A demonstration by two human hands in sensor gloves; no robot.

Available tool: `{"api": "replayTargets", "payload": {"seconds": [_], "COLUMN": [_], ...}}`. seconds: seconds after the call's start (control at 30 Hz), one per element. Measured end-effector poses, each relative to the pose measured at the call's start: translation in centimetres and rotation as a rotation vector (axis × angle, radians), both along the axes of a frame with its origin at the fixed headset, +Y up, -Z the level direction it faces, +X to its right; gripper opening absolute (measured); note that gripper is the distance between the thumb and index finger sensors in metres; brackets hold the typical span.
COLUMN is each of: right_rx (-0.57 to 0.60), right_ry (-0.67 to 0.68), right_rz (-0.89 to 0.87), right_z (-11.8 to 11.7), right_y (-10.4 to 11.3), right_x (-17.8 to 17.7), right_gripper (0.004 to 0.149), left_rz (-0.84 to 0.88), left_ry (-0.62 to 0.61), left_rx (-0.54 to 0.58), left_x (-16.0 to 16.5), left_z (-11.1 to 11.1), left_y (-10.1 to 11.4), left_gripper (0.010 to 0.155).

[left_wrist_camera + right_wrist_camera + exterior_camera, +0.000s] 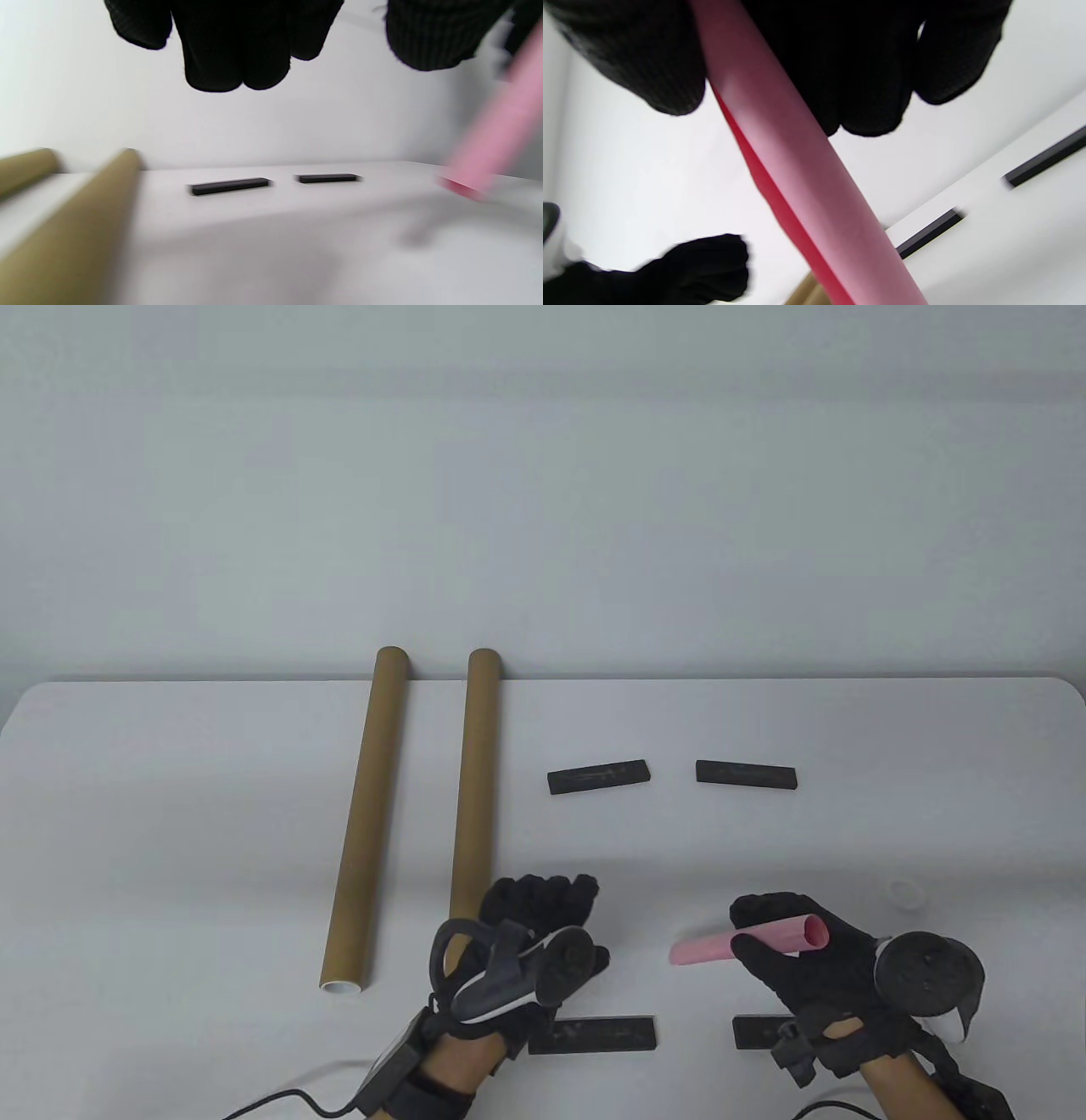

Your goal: Roll up papers and store in mailing tubes

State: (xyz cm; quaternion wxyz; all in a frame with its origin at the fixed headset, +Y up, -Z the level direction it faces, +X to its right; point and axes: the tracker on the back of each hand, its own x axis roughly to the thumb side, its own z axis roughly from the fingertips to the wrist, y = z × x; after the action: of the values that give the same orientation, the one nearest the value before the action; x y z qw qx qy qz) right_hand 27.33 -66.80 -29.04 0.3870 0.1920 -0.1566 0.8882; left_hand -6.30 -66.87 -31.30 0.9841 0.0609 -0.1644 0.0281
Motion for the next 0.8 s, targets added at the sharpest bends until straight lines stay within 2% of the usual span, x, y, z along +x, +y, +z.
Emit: {"api": "replayTargets", "payload": {"seconds": [0.1, 0.27, 0.37, 0.53, 0.6, 0.7, 0.8], "right_rx": [-0.005, -0.107, -0.108, -0.042, -0.026, 0.008, 0.037], "right_ry": [-0.061, -0.09, -0.097, -0.1, -0.102, -0.104, -0.119], "right_rz": [0.1, 0.231, 0.22, 0.184, 0.172, 0.145, 0.134], "right_z": [-0.5, -2.0, -2.1, -1.3, -1.1, -0.8, -0.7], "right_y": [-0.7, -2.7, -2.6, -1.8, -1.6, -1.5, -1.2], "right_x": [0.1, 0.0, 0.0, 0.2, 0.3, 0.6, 0.8], "right_gripper": [0.055, 0.056, 0.056, 0.056, 0.056, 0.057, 0.057], "left_rz": [0.037, -0.009, -0.014, -0.014, -0.048, -0.063, -0.057], "left_ry": [0.176, 0.495, 0.593, 0.708, 0.774, 0.863, 0.904], "left_rx": [-0.032, -0.212, -0.262, -0.366, -0.446, -0.639, -0.688], "left_x": [-2.4, -6.7, -8.8, -12.0, -13.5, -15.2, -16.1], "left_z": [-1.4, -3.9, -5.1, -7.9, -9.6, -11.0, -12.2], "left_y": [0.3, 0.1, 0.0, -1.1, -2.3, -3.9, -5.2], "left_gripper": [0.08, 0.084, 0.086, 0.092, 0.097, 0.102, 0.104]}}
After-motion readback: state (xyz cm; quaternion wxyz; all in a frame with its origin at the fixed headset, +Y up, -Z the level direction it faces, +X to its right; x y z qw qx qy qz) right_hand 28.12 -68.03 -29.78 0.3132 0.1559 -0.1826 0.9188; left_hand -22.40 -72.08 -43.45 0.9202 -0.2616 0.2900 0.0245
